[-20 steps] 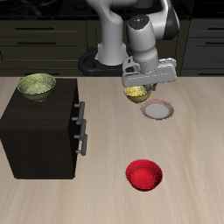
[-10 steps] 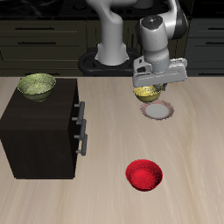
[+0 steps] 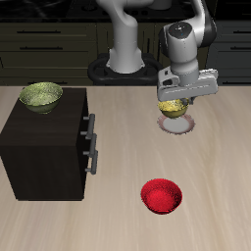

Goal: Place the yellow bowl on the plate

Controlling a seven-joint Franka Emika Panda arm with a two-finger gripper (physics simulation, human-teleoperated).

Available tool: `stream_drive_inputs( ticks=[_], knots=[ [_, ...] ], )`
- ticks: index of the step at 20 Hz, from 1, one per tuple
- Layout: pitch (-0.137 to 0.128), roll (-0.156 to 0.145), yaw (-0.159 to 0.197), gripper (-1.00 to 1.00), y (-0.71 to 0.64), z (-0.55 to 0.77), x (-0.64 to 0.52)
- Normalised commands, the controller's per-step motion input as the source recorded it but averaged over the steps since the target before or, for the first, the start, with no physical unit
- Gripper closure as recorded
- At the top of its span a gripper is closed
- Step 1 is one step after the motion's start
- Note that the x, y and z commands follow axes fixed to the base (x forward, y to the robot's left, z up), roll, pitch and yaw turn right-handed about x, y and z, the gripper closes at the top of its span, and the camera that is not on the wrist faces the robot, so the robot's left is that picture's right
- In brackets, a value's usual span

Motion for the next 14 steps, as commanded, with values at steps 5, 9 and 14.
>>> stream_drive_inputs(
  ticks=[5, 9, 14],
  knots=[
    [0.030, -0.027, 0.029, 1.00, -0.11, -0.21, 0.14],
    [0.029, -0.034, 0.022, 1.00, -0.10, -0.21, 0.18],
    [0.062, 0.002, 0.001, 1.00, 0.04, -0.30, 0.10]
  ],
)
